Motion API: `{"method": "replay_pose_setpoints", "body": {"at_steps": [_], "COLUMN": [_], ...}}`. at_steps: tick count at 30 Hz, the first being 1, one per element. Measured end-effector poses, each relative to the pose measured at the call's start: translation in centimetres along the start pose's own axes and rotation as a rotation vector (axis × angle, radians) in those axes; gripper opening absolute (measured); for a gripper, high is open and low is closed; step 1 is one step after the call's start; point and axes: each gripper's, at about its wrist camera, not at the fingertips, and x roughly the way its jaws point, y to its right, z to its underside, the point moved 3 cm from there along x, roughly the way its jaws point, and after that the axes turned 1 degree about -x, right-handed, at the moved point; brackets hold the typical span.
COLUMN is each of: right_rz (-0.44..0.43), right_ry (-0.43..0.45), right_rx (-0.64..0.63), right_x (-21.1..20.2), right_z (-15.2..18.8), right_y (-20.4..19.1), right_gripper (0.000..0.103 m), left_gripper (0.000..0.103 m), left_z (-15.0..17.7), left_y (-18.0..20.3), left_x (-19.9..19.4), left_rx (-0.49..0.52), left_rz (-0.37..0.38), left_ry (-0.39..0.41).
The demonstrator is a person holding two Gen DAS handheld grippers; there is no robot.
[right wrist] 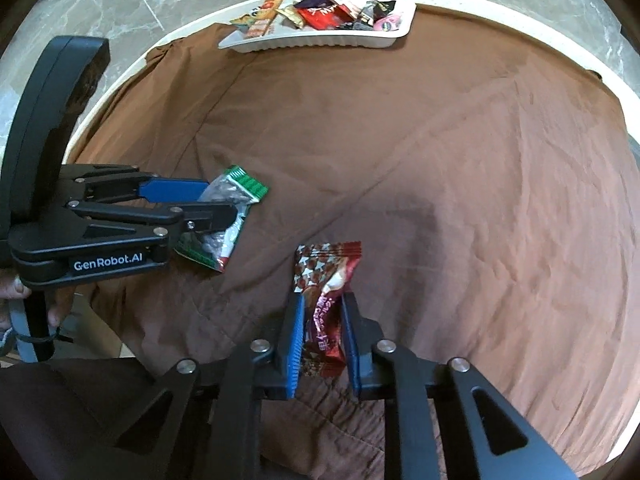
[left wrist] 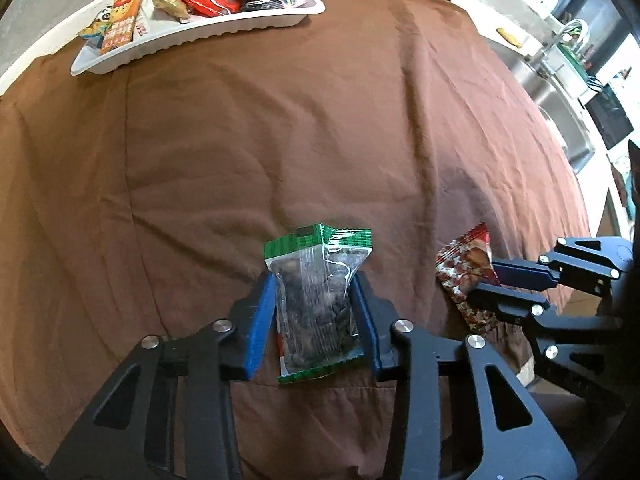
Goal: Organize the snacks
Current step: 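Grasp the green-edged clear packet with the left tool while the right tool grasps the red wrapper, then lift both packets and carry them over the white tray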
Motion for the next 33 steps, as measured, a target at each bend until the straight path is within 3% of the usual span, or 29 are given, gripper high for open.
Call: {"method": "replay_pose_setpoints", "body": {"at_steps": [21, 33], "right_rz": [-0.156, -0.168], "right_ry": [0.092, 0.145], "right_rx": [0.166, 0.153], "right_x": [-2.8, -4.3], "right_z": [-1.4, -6.0], "right_y": [2.7, 3.6], "right_gripper": [0.017, 0.017], "left_gripper": [0.031, 0.031], "left_z": [0.6, -1.4], "left_y": [-2.2, -4.3], "left_x": [-2.3, -5.0], "left_rx": [-0.057, -0.100], "left_rz": [0.068, 0.094], "left_ry": [0.021, 0.068]}}
